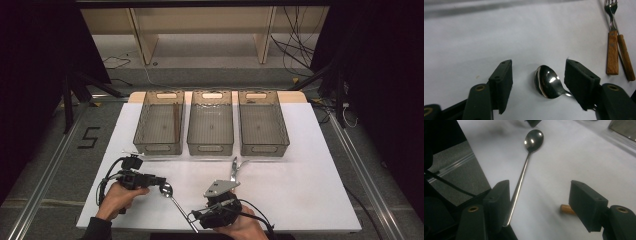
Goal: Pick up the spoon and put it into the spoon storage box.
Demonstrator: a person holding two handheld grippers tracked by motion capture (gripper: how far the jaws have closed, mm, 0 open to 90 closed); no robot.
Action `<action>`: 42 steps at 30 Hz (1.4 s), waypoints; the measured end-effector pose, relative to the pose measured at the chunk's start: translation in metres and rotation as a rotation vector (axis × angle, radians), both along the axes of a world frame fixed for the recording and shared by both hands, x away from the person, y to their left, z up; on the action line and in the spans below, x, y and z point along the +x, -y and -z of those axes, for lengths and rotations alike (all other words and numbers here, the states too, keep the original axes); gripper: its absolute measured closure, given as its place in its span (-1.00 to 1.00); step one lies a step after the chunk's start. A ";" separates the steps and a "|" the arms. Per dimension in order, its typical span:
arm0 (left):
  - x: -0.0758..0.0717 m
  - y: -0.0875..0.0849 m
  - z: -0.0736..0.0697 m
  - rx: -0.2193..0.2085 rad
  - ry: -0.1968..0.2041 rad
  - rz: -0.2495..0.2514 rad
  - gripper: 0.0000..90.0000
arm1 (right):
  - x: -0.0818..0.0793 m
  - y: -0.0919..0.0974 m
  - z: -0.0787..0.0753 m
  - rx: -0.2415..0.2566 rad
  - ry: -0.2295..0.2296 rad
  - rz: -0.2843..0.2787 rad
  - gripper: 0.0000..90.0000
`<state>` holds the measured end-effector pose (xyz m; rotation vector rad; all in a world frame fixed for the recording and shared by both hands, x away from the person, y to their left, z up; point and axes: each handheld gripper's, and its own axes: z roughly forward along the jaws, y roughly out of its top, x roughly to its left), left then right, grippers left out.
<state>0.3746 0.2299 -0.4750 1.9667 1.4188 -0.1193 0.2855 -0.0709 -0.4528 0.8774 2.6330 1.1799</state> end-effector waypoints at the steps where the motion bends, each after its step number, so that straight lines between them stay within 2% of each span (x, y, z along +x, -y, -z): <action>1: 0.000 0.001 0.002 -0.001 -0.009 0.002 -0.09 | 0.000 0.002 0.000 0.001 0.000 0.001 -0.25; 9: -0.001 0.004 0.010 -0.042 -0.047 0.013 0.17 | -0.001 0.010 -0.001 0.005 0.006 0.019 -0.25; 14: -0.001 0.003 0.012 -0.065 -0.050 -0.001 0.30 | 0.000 0.012 -0.001 0.004 0.010 0.021 -0.25; 22: -0.003 0.005 0.015 -0.071 -0.049 0.013 0.47 | 0.000 0.013 0.000 0.001 0.010 0.025 -0.25; 30: -0.004 0.005 0.018 -0.067 -0.046 0.006 0.79 | 0.000 0.015 -0.001 0.001 0.015 0.031 -0.25; 33: -0.004 0.005 0.017 -0.104 -0.048 0.005 0.86 | 0.001 0.016 -0.001 0.002 0.017 0.034 -0.25; 39: -0.005 0.002 0.011 -0.215 -0.033 -0.001 0.95 | 0.000 0.016 -0.001 0.002 0.016 0.032 -0.25; 42: -0.005 0.003 0.008 -0.233 -0.020 0.001 0.96 | 0.000 0.015 -0.001 0.008 0.014 0.027 -0.25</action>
